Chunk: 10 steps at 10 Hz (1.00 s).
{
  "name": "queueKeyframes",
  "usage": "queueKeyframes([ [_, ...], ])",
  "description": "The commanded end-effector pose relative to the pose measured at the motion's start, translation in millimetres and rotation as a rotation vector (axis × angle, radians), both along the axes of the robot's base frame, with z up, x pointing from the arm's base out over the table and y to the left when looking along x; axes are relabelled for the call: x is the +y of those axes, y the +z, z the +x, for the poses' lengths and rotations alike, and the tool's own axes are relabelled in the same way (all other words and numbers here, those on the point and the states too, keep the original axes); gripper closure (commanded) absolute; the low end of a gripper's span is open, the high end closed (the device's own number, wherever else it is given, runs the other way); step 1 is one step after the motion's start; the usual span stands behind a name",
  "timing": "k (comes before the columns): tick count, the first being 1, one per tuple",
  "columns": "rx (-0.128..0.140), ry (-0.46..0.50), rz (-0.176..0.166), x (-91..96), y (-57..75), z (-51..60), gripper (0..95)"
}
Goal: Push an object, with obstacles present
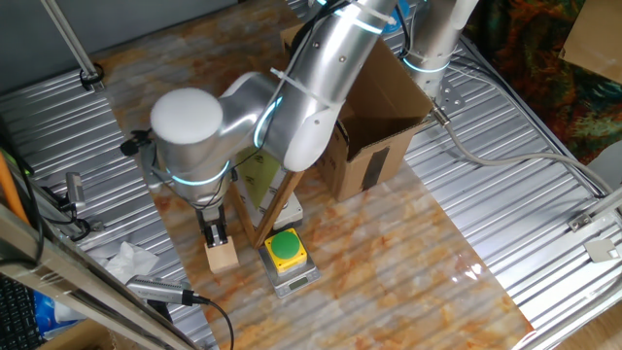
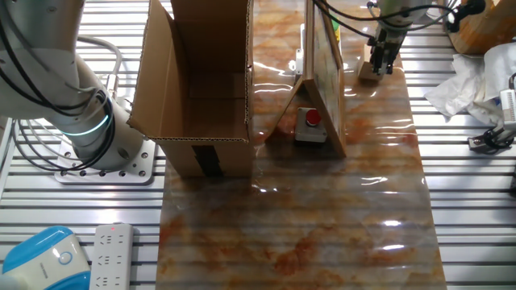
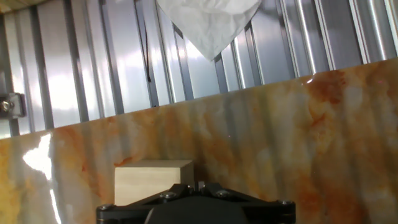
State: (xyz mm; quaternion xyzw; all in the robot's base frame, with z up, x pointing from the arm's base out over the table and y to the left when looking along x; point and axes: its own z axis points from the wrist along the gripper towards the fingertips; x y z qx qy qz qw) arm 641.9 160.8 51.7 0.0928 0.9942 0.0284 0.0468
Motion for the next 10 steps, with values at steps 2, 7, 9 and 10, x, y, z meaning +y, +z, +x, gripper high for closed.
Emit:
queueKeyframes([
  [2,0.017,-0.011,0.002,0.9,-0.7,1.2,95.0],
  [7,0.062,-0.047,0.000,0.9,-0.7,1.2,95.0],
  [9,0.077,-0.055,-0.005,0.9,-0.7,1.2,95.0],
  [10,0.082,-0.059,-0.003,0.9,-0.7,1.2,95.0],
])
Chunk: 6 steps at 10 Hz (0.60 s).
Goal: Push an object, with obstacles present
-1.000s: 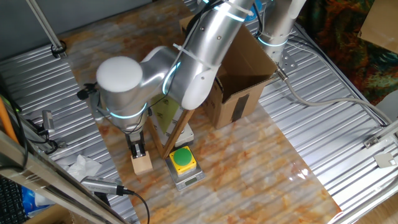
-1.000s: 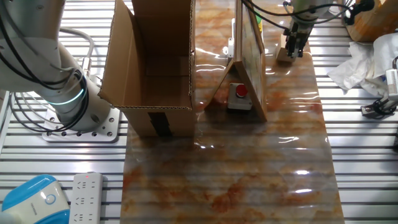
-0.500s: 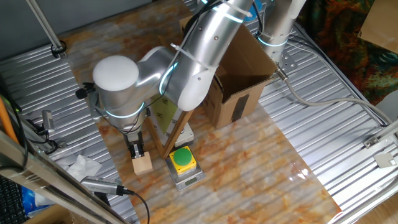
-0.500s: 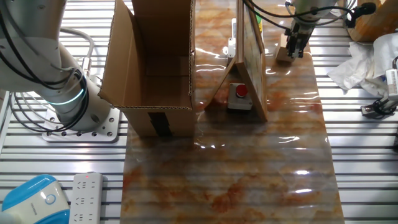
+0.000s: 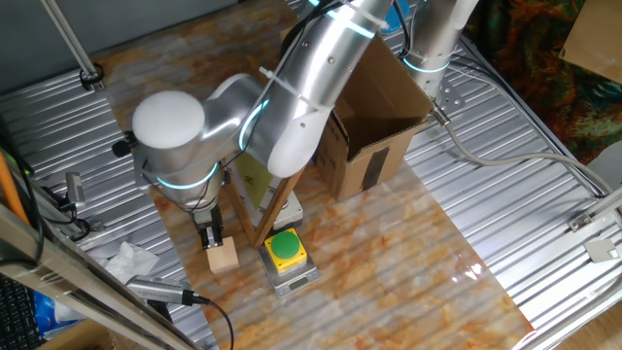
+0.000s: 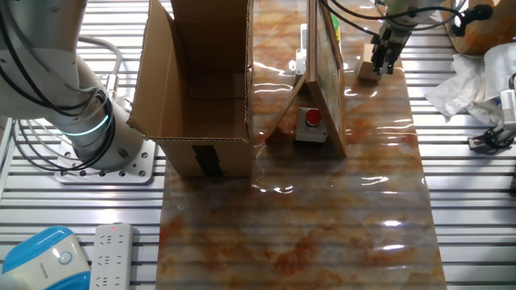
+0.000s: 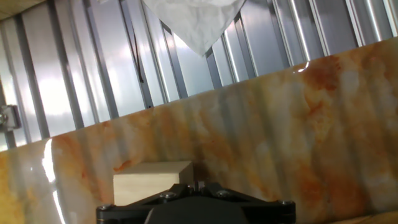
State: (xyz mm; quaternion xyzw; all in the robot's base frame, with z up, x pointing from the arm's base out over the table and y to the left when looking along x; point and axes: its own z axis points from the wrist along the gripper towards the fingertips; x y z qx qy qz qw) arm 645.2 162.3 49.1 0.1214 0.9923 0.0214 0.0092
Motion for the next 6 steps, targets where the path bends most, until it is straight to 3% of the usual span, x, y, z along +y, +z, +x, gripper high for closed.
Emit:
queueKeyframes([
  [1,0.009,-0.007,0.002,-0.5,1.9,-2.1,95.0],
  [6,-0.003,-0.014,-0.019,-0.5,1.9,-2.1,95.0],
])
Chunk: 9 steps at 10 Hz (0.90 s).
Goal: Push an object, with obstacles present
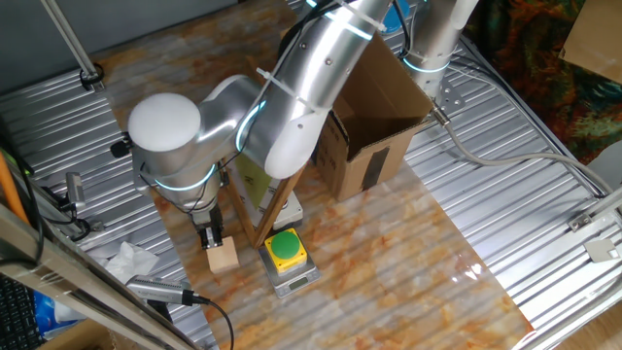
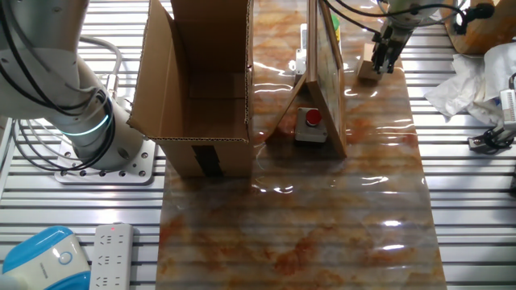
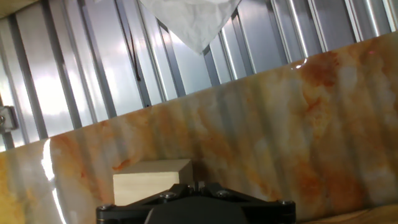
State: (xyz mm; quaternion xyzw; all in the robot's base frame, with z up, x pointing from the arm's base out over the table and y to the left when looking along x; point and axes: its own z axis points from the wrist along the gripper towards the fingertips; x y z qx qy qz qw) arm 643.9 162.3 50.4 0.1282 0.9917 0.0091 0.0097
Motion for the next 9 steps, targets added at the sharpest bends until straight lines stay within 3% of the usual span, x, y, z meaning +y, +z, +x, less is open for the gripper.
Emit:
queueKeyframes([
  [1,0.004,0.000,0.003,-0.6,0.6,-0.8,95.0],
  [5,0.025,0.006,-0.012,-0.6,0.6,-0.8,95.0],
  [6,0.064,0.031,-0.027,-0.6,0.6,-0.8,95.0],
  [9,0.098,0.074,-0.019,-0.6,0.6,-0.8,95.0],
])
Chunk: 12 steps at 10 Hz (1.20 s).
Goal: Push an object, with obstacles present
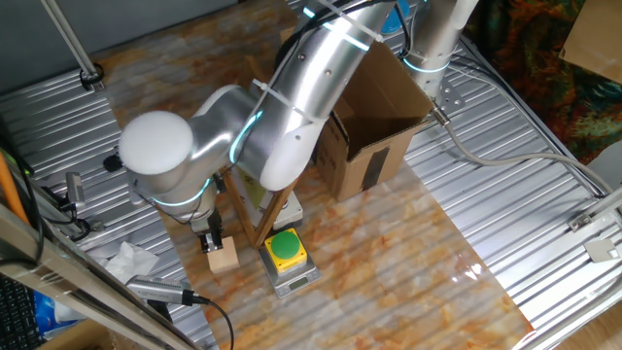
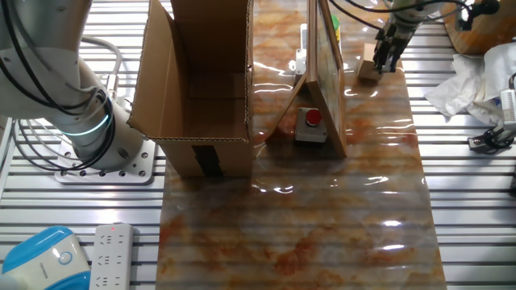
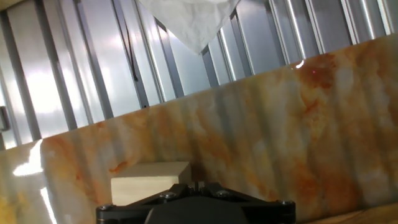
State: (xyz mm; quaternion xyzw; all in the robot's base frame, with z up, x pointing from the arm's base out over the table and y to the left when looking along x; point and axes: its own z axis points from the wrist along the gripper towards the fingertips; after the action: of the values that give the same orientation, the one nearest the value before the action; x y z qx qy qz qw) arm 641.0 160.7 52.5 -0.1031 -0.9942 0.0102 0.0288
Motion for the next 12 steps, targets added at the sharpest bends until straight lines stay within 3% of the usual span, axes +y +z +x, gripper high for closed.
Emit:
queueKeyframes([
  [1,0.023,0.040,0.016,1.0,-1.5,2.1,95.0],
  [8,0.101,0.180,0.061,1.0,-1.5,2.1,95.0],
  [12,0.094,0.229,0.059,1.0,-1.5,2.1,95.0],
])
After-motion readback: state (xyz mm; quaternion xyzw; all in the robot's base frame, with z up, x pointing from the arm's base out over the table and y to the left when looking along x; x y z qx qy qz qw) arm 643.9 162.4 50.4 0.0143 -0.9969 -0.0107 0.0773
